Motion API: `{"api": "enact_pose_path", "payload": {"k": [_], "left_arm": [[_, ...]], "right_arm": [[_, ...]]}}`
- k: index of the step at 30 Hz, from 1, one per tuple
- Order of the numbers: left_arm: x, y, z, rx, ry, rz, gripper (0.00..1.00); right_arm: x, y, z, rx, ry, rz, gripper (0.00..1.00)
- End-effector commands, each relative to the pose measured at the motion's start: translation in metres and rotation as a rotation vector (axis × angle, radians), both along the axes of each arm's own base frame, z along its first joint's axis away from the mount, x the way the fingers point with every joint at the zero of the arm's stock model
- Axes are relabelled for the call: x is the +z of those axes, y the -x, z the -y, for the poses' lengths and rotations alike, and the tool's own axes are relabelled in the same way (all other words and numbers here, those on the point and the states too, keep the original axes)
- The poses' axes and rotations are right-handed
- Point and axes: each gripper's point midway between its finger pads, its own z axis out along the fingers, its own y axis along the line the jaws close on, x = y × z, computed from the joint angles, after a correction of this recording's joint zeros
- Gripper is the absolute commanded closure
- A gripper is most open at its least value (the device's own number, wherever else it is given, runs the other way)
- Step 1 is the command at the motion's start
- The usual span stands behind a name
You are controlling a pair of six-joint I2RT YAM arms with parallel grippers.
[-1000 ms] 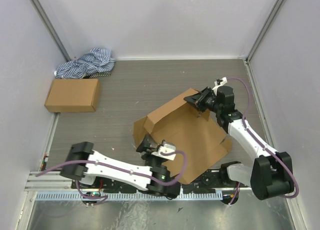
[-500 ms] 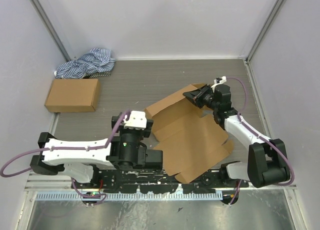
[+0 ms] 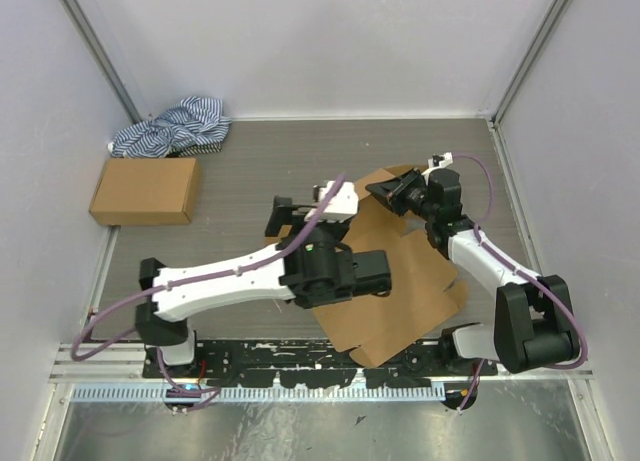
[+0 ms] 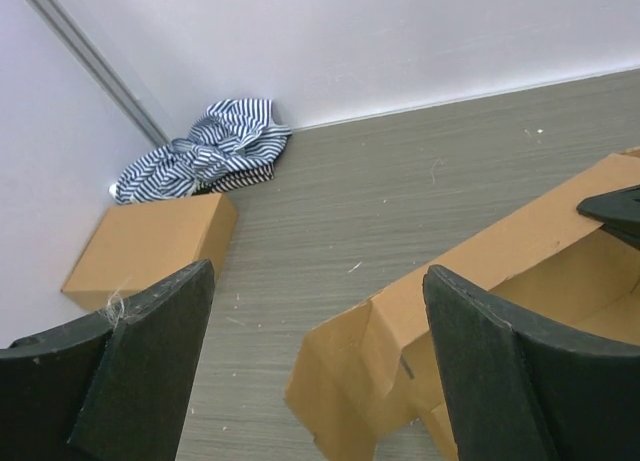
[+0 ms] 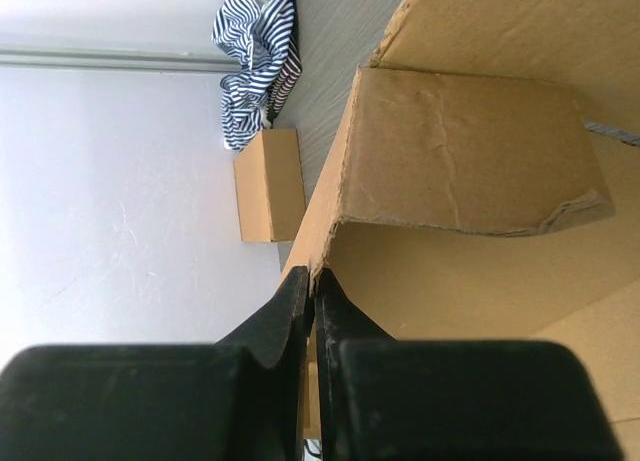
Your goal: Fold the paper box
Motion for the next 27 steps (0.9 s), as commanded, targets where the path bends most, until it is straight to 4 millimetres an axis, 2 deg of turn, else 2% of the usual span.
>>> {"api": "enact_pose_path", "payload": {"k": [1,4,8,9,10,12,13,14,16,18,22,24,27], "left_arm": [[0.019,-0.016,0.012,0.053,-0.288,0.059,0.08],[0.022,-0.043,0.020,0.126,-0.278,-0.009,0.08],[0.029,-0.078,0.002,0.177,-0.087,-0.142,0.11],[0.016,-0.089,0.003,0.141,-0.105,-0.221,0.11],[0.021,-0.100,0.011,0.039,-0.004,-0.267,0.12],[0.015,-0.115,0.032,-0.242,0.185,-0.322,0.17],[0.008,-0.123,0.030,-0.321,0.315,-0.317,0.19],[0.002,-0.122,0.018,-0.379,0.417,-0.347,0.21],[0.010,-0.119,0.001,-0.477,0.559,-0.309,0.24],[0.011,-0.105,-0.013,-0.511,0.562,-0.297,0.25],[-0.026,-0.087,-0.014,-0.540,0.493,-0.419,0.23],[-0.044,-0.085,-0.014,-0.534,0.472,-0.457,0.23],[-0.053,-0.092,-0.016,-0.514,0.413,-0.472,0.22]], "right_arm": [[0.020,-0.010,0.001,-0.004,0.039,0.096,0.94],[0.016,-0.011,0.000,0.002,0.040,0.089,0.94],[0.015,-0.011,0.000,0.006,0.042,0.089,0.94],[0.015,-0.011,0.000,0.006,0.043,0.090,0.94],[0.016,-0.011,0.000,0.008,0.044,0.091,0.94],[0.016,-0.012,-0.001,0.014,0.044,0.093,0.94],[0.016,-0.013,-0.001,0.015,0.043,0.095,0.94],[0.017,-0.013,-0.002,0.016,0.042,0.096,0.94],[0.017,-0.013,-0.002,0.019,0.037,0.102,0.94],[0.019,-0.013,-0.003,0.022,0.027,0.110,0.94],[0.023,-0.012,-0.004,0.025,0.007,0.133,0.93],[0.029,-0.014,-0.004,0.024,0.006,0.153,0.93],[0.041,-0.016,-0.004,0.024,0.000,0.185,0.92]]}}
